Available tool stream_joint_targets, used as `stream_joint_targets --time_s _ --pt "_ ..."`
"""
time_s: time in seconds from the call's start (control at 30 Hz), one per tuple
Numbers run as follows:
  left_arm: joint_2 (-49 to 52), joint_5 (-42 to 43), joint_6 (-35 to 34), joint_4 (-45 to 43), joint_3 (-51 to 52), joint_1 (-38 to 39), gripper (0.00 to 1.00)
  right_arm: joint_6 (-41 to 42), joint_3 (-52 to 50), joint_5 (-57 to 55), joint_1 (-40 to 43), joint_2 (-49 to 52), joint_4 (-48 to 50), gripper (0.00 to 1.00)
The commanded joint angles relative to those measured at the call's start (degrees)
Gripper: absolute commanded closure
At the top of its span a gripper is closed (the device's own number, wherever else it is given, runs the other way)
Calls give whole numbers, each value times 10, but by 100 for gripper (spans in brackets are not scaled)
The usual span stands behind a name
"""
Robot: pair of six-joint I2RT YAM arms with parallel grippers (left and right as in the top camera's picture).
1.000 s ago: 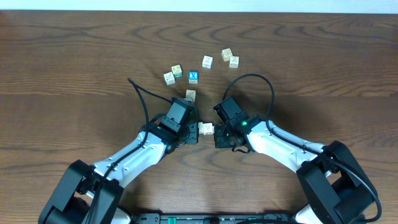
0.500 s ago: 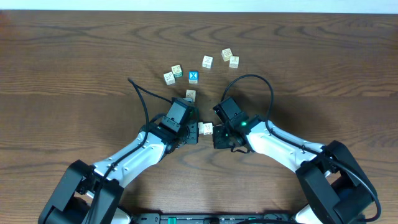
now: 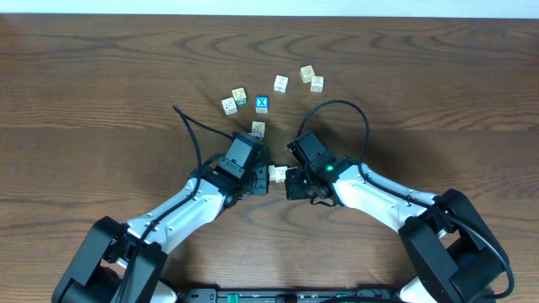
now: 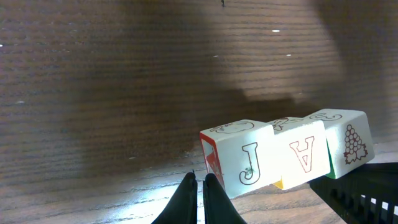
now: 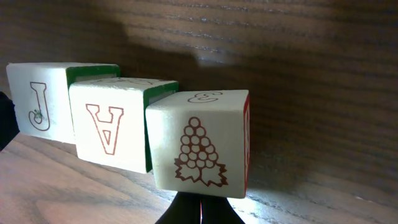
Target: Lift 3 blocks
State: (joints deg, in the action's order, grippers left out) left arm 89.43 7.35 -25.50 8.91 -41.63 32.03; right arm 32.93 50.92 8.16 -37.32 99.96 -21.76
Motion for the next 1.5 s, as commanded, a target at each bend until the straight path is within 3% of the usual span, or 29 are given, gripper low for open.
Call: stream_joint_targets --time_s 0.0,0.63,1.07,1.47 --pt "5 -3 -2 2 5 1 93 7 -9 -4 -10 14 4 99" --pt "5 -3 -2 2 5 1 93 4 -9 -3 -10 14 16 99" --pt "5 -3 -2 2 5 1 93 30 -9 -81 -7 13 -90 99" --pt "5 -10 -1 2 5 1 93 39 -8 -111 62 12 -91 99"
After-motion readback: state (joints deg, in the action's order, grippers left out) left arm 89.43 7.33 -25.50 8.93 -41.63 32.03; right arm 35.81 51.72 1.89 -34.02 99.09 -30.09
